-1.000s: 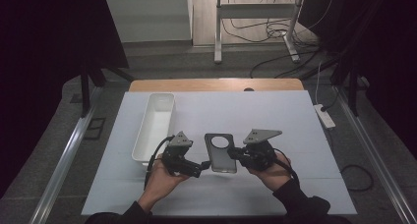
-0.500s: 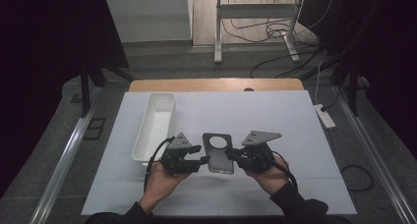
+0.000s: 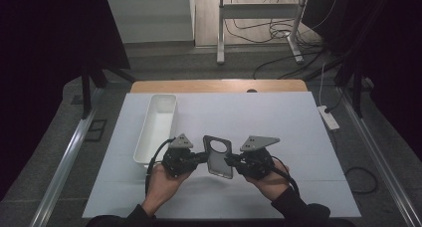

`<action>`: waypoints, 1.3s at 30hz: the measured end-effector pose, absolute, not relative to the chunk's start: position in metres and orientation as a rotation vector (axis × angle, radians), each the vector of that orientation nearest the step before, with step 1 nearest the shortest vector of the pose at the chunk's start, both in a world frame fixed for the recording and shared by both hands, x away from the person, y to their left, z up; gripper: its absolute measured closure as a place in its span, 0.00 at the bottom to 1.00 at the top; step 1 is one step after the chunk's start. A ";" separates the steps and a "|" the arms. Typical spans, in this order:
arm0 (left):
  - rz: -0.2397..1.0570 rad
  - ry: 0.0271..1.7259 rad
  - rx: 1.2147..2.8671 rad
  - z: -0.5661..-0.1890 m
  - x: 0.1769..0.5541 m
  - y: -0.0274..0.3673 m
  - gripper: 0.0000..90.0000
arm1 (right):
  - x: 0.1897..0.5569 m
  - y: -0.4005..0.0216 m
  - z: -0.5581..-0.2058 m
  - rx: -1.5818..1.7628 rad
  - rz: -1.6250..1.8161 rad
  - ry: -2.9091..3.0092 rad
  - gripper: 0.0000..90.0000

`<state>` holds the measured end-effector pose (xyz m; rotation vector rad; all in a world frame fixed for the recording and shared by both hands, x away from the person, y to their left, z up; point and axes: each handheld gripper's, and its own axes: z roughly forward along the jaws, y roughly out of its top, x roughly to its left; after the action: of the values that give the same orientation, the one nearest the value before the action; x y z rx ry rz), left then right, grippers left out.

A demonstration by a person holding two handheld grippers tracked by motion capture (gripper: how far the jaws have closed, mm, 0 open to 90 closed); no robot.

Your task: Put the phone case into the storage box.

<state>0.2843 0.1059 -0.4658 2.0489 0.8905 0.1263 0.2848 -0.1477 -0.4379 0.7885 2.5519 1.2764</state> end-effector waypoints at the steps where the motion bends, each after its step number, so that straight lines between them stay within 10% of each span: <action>1: 0.129 0.915 2.033 -0.465 0.285 0.107 0.96 | 0.285 -0.147 -0.438 0.783 1.291 2.562 0.88; 39: 0.198 1.003 2.038 -0.447 0.306 0.120 0.99 | 0.290 -0.171 -0.444 0.838 1.232 2.681 0.41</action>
<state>0.3055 0.1195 -0.4472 2.0383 1.0028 0.1985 0.2900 -0.1710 -0.4435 0.8381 2.6815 1.2318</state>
